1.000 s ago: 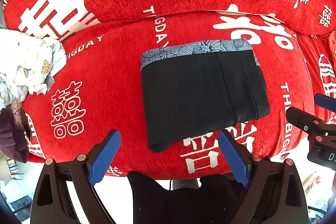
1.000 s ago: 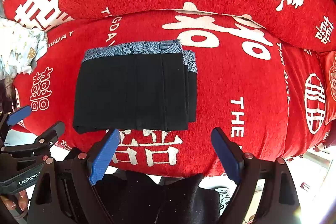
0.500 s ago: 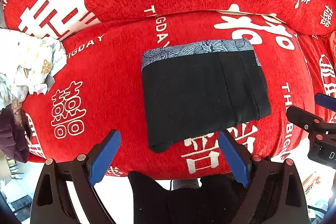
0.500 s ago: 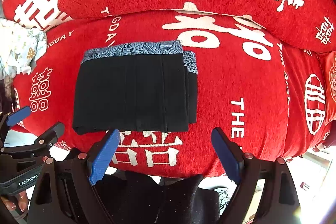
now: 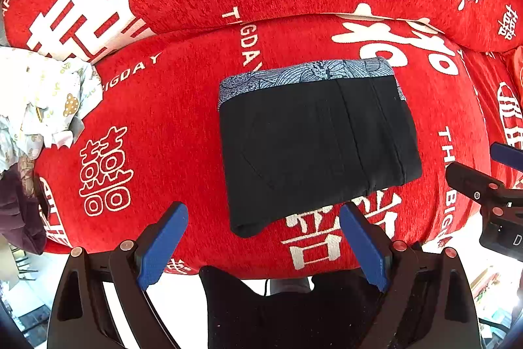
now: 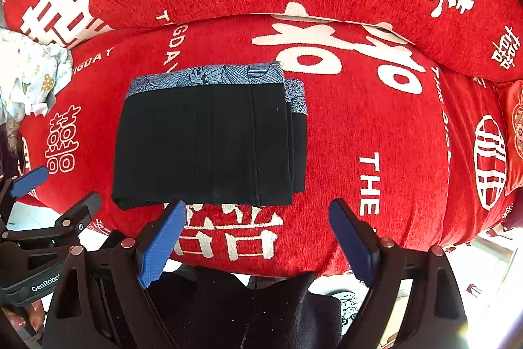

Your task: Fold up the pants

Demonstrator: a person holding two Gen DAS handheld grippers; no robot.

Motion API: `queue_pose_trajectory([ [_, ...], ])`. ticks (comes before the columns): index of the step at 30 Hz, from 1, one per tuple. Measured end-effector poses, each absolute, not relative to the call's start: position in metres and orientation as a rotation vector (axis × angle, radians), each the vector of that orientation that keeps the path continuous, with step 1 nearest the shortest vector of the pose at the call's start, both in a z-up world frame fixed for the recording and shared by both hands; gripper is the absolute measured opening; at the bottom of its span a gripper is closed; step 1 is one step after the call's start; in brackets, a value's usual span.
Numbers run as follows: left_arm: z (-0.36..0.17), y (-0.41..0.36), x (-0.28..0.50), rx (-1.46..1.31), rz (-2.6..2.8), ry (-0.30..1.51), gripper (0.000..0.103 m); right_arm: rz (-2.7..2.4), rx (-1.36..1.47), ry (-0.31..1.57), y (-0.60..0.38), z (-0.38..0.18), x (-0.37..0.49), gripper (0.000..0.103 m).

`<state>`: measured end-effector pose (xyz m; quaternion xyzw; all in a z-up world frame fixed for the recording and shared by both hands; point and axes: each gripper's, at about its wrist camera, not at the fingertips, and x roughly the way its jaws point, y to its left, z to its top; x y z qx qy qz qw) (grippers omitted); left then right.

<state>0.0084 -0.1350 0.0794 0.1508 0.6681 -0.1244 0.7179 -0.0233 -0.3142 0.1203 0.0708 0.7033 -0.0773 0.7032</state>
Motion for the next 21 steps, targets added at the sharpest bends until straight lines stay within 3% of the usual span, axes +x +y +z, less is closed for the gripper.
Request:
queue_pose_trajectory([
  [21, 0.0803, -0.1313, 0.0111, 0.335, -0.277, 1.467, 0.094, -0.174, 0.160, 1.568, -0.3153, 0.1188, -0.0246, 0.091],
])
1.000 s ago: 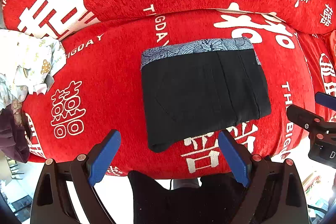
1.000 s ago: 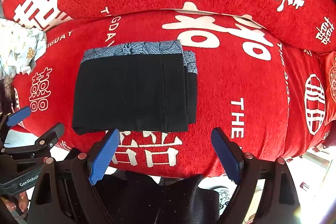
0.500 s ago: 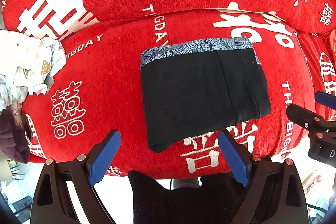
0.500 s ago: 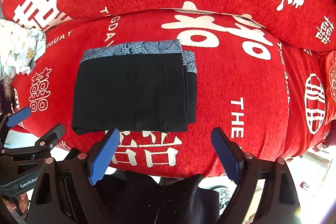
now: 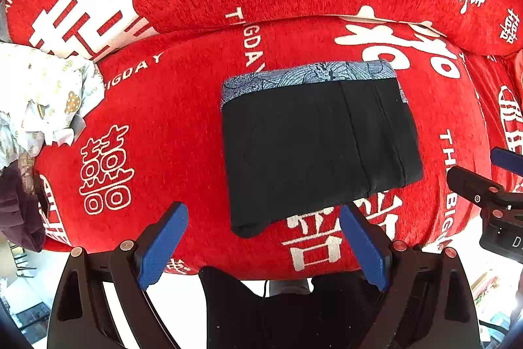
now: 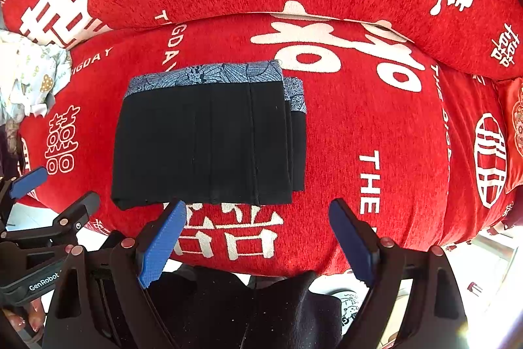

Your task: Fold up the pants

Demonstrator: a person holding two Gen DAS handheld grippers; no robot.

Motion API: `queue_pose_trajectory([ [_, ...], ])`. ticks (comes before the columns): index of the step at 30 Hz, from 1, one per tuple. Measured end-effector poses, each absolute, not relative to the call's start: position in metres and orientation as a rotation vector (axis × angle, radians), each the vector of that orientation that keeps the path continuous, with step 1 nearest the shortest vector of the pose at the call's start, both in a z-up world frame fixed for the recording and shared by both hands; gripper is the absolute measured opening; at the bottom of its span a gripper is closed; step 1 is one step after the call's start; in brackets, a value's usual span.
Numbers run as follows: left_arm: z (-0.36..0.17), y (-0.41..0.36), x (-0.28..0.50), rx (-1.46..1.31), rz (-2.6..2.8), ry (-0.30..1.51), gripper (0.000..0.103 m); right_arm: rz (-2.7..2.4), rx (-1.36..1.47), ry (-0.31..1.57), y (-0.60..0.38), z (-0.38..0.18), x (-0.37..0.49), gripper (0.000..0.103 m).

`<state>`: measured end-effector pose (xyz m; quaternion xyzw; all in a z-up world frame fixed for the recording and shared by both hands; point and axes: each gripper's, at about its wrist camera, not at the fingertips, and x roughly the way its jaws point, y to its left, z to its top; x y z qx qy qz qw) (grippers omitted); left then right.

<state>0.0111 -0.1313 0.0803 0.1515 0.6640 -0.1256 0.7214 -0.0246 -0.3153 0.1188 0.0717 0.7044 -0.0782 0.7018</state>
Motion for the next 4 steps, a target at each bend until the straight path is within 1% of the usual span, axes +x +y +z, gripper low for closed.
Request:
queue_pose_trajectory([
  [4, 0.0827, -0.1313, 0.0107, 0.342, -0.296, 1.446, 0.094, -0.174, 0.158, 1.568, -0.3155, 0.1187, -0.0247, 0.091],
])
